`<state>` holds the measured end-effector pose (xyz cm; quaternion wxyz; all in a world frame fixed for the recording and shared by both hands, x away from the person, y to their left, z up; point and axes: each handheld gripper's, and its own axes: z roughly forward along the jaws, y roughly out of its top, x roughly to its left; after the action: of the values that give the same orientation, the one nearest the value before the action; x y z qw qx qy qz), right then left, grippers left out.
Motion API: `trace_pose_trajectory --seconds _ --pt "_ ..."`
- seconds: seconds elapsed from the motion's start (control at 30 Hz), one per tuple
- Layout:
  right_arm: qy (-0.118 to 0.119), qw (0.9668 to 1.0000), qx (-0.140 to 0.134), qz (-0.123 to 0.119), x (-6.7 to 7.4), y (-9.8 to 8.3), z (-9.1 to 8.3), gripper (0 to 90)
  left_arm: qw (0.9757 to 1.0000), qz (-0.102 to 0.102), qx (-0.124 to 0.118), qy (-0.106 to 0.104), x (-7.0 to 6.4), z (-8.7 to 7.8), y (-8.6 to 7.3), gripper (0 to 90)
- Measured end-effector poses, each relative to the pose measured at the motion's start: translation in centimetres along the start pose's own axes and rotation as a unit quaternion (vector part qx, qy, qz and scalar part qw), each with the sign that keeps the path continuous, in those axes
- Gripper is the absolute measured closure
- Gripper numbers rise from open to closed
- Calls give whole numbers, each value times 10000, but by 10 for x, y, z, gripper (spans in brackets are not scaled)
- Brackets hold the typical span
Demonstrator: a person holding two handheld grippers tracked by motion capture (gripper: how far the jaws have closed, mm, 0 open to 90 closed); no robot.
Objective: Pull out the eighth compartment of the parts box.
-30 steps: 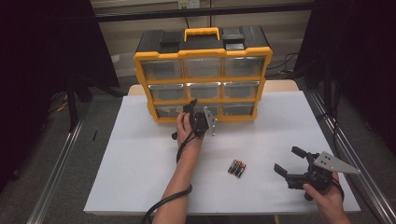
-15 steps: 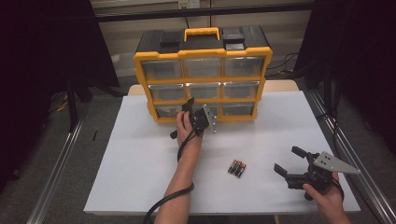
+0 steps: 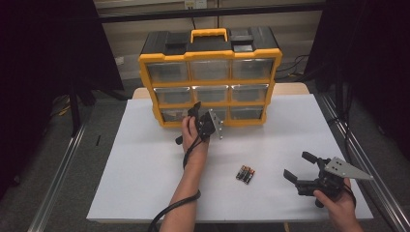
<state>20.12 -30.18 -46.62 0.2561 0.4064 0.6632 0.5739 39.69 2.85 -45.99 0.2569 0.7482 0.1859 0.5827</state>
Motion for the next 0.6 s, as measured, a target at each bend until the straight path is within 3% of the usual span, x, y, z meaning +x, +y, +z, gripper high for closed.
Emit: trace_pose_trajectory --seconds 0.07,0.17,0.47,0.6 --pt "26 10000 14 -38 0 0 0 22 10000 -32 -6 -3 -1 -2 0 470" --pt "10 10000 -12 -16 0 0 0 22 9999 116 -73 3 -2 -6 0 490" --pt "62 9999 20 -92 1 0 1 22 9991 306 -187 -224 -4 -17 -3 611" --pt "57 9999 19 -100 1 0 1 22 9986 378 -239 -270 -6 -22 -3 624"
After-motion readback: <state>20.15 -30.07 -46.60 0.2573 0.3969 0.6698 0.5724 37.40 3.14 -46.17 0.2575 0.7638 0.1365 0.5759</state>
